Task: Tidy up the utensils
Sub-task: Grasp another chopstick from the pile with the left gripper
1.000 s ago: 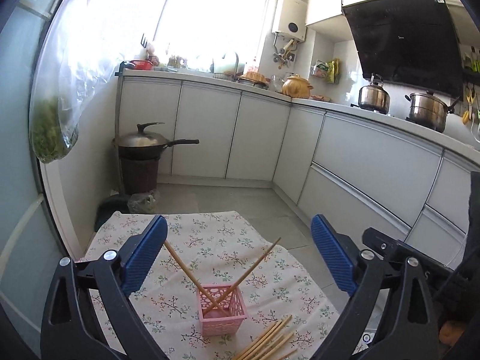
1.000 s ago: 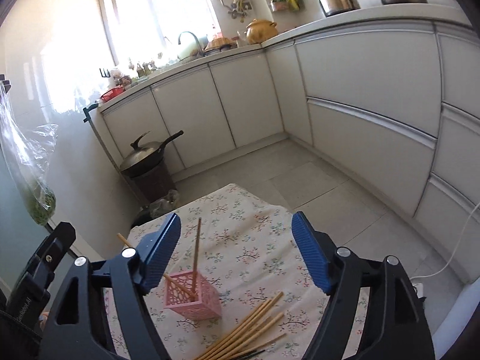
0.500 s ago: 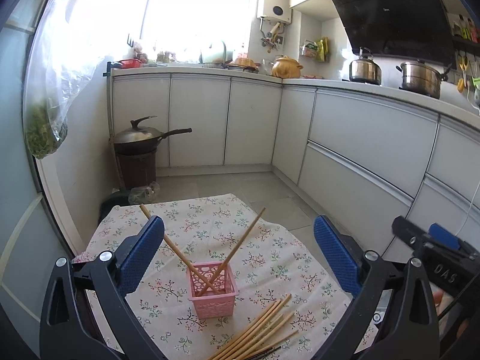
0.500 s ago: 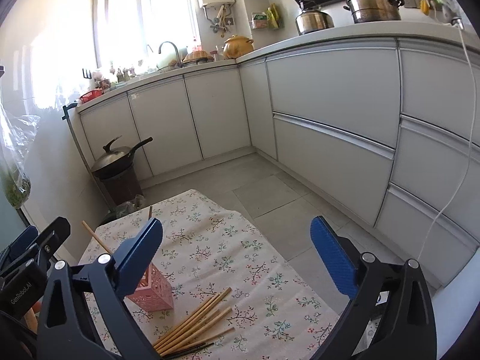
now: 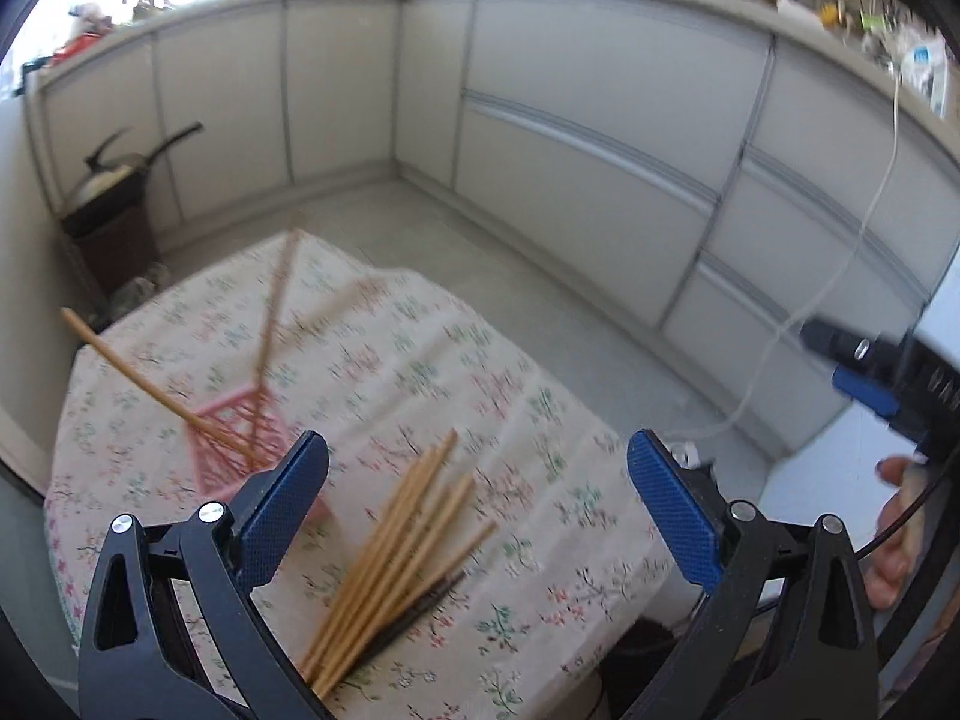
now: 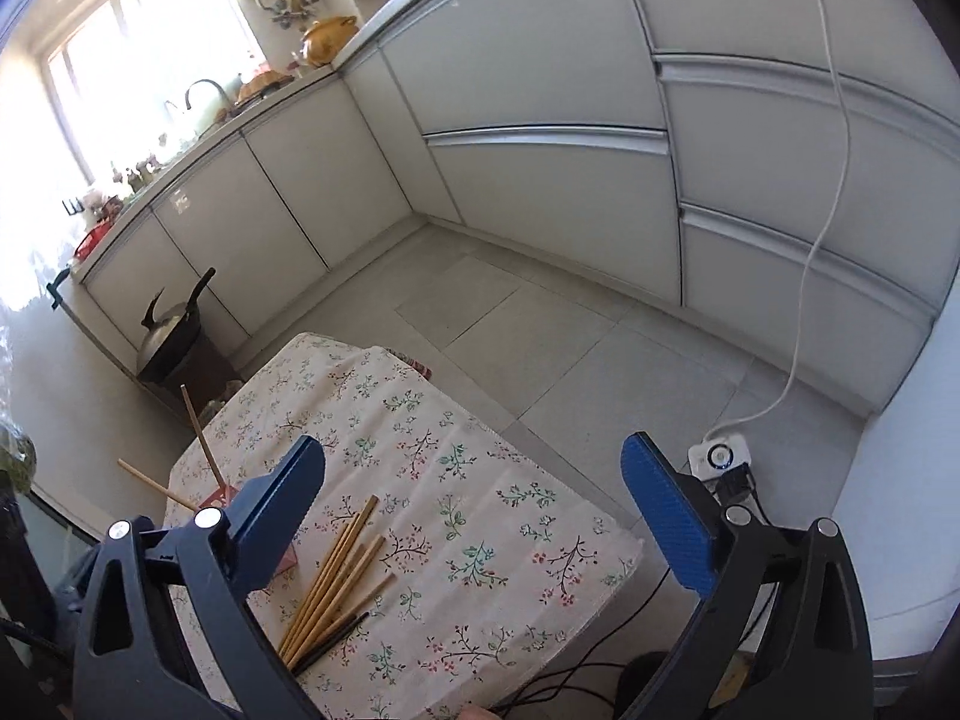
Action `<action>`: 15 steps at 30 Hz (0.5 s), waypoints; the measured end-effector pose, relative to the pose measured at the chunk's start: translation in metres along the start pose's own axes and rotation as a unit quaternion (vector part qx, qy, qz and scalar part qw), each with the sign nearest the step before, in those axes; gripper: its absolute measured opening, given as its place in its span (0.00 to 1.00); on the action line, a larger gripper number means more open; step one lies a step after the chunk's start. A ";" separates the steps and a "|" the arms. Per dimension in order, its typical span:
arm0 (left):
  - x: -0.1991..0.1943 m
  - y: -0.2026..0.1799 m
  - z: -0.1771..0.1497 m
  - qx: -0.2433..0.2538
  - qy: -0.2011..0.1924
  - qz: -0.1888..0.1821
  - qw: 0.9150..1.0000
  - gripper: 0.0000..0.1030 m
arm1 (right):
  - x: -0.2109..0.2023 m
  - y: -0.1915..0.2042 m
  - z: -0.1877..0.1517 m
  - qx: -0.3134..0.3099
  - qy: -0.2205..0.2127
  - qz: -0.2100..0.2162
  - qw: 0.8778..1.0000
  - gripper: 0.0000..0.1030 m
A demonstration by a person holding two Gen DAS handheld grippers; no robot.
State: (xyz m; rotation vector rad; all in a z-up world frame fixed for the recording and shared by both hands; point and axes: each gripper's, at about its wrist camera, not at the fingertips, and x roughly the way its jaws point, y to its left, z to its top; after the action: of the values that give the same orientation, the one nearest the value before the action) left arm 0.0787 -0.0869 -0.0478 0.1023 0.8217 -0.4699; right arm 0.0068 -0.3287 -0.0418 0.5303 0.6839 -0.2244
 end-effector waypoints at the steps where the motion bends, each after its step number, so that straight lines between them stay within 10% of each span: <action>1: 0.013 -0.007 0.000 0.013 0.021 0.000 1.000 0.93 | 0.001 -0.005 0.001 0.005 0.002 -0.001 1.000 0.93; 8: 0.091 -0.042 0.000 0.080 0.128 -0.017 0.988 0.93 | 0.009 -0.027 0.004 0.035 0.026 -0.003 0.999 0.93; 15: 0.163 0.001 0.001 0.008 0.223 0.004 0.975 0.93 | 0.023 -0.038 0.002 0.058 0.061 0.001 0.996 0.93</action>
State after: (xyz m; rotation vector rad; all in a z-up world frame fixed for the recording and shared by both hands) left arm 0.1750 -0.1454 -0.1660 0.2316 1.2586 -0.4531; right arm 0.0112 -0.3627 -0.0708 0.6596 0.7927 -0.2317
